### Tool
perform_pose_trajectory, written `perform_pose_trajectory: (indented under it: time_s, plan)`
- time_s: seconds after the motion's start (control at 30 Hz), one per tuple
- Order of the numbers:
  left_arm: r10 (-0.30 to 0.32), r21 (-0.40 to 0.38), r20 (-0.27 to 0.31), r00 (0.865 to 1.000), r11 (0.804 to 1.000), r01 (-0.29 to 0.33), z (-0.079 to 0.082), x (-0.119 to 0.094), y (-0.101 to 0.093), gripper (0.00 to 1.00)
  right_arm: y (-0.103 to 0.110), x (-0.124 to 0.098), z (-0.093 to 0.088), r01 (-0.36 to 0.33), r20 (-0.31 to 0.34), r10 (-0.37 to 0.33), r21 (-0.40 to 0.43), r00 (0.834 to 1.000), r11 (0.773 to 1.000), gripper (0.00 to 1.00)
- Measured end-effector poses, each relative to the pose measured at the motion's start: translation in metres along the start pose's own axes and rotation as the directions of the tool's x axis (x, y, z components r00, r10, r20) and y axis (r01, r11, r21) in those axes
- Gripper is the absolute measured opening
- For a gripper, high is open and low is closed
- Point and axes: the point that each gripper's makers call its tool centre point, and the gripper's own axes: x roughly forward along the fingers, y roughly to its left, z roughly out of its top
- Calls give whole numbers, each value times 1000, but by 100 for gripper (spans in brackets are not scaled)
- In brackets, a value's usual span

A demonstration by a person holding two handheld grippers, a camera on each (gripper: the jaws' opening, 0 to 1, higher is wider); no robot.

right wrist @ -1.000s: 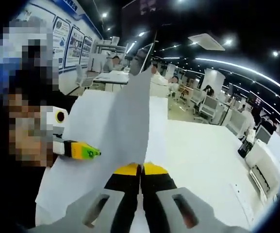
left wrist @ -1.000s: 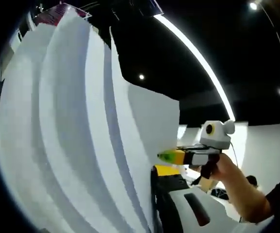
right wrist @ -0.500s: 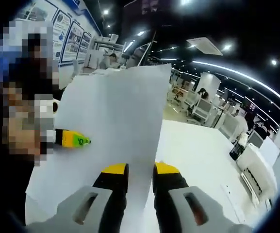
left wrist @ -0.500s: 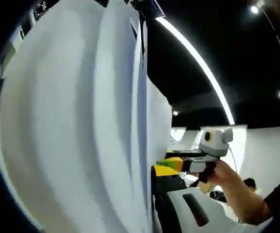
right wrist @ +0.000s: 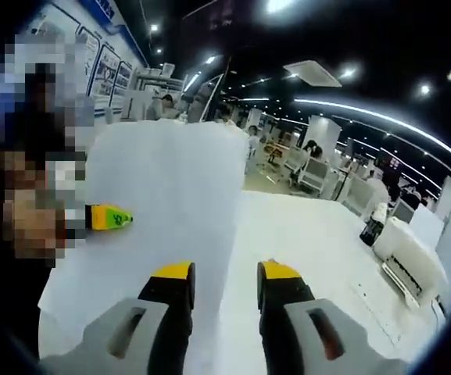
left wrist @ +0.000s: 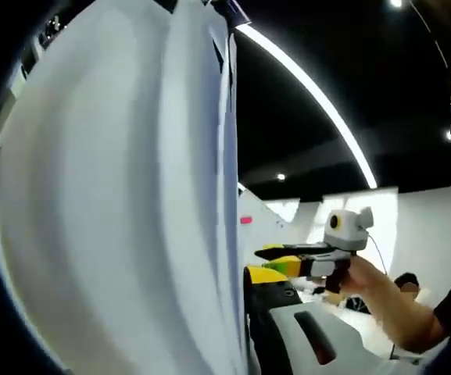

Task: Organize the stack of printing papers by aligning and flattening the scattered papers on the table

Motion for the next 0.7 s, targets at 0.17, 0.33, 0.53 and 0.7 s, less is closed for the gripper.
perform_pose_trajectory:
  time_s: [0.17,0.33,0.53,0.7]
  plan:
    - [-22,17,-4,1000,1000,22,0,0,-5,6,-3,-9,-7,-4,8,4,38,1000,999,26]
    - [-35,-15,-13,999,999,35,0,1,-6,6,0,-21,-12,-21,35,19,71,999,997,26]
    - [-53,-27,-42,998,998,52,3,6,-9,6,-1,-33,-17,-53,74,44,118,996,992,27]
    - [-143,33,-67,987,989,145,15,18,-34,6,-8,-48,-19,-48,99,34,149,994,988,27]
